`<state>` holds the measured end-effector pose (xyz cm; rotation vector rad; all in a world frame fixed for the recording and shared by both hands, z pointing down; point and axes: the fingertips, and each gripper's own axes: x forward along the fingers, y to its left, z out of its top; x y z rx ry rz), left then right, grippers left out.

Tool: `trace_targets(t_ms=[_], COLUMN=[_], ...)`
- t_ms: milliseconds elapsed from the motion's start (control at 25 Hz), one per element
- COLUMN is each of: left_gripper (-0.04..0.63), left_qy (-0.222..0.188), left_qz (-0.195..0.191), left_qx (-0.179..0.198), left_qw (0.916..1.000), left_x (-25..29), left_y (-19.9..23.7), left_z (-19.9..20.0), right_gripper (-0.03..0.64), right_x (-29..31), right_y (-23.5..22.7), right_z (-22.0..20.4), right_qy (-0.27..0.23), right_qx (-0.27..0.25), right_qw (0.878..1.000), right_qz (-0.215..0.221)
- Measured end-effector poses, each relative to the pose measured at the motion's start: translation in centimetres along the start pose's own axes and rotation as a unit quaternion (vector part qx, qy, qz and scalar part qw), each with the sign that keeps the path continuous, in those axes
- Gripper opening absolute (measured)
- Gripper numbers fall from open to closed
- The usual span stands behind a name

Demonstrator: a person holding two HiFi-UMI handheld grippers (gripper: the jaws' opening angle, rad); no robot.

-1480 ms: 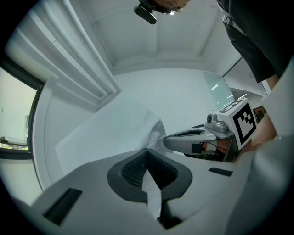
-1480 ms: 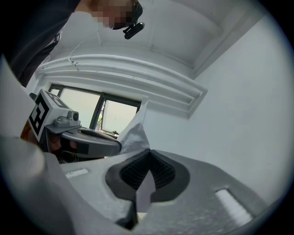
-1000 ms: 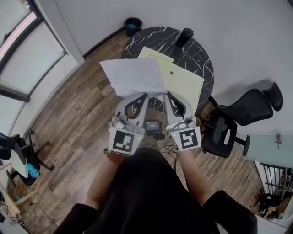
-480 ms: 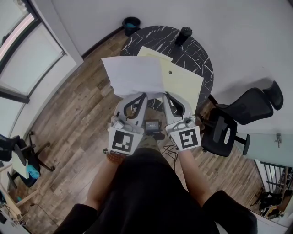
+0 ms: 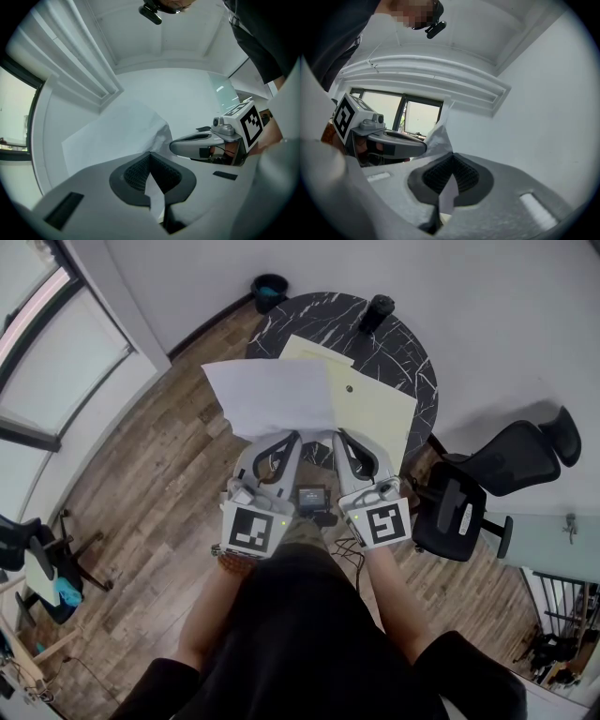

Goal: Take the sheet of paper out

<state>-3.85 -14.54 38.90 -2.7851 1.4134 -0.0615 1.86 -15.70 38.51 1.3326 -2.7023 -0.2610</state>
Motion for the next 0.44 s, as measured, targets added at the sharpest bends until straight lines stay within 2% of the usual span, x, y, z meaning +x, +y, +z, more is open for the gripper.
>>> trace_targets(t_ms=[440], left_gripper=[-0.006], left_qy=[0.006], left_qz=[-0.007], left_qx=[0.003], left_qw=[0.9999], left_x=[1.1], left_y=[0.1], left_z=[-0.5], right_gripper=[-0.005], right_x=[0.3], right_y=[-0.6], right_z=[-0.7], right_qy=[0.010], right_qx=[0.006], right_qw=[1.000], right_qz=[-0.001])
